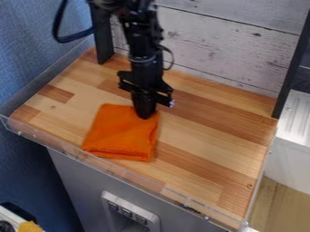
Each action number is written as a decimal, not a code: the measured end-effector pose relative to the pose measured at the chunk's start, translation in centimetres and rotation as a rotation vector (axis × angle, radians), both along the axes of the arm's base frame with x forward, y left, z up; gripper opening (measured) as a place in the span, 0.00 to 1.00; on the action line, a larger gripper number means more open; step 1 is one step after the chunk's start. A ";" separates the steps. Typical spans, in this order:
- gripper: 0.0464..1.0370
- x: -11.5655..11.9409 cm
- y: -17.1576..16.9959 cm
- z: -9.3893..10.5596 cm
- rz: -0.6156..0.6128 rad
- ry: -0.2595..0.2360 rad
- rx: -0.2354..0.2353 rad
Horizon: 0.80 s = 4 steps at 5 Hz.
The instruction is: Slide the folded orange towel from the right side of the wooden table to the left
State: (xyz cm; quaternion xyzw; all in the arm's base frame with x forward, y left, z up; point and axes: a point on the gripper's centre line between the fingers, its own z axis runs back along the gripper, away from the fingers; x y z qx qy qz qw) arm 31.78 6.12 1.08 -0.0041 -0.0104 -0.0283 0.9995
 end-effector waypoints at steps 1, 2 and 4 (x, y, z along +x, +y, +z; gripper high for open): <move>0.01 -0.7 1.5 -0.1 0.022 -0.004 -0.008; 0.01 -0.9 2.7 0.0 0.040 -0.012 -0.012; 0.01 -0.4 3.9 -0.2 0.057 -0.003 -0.011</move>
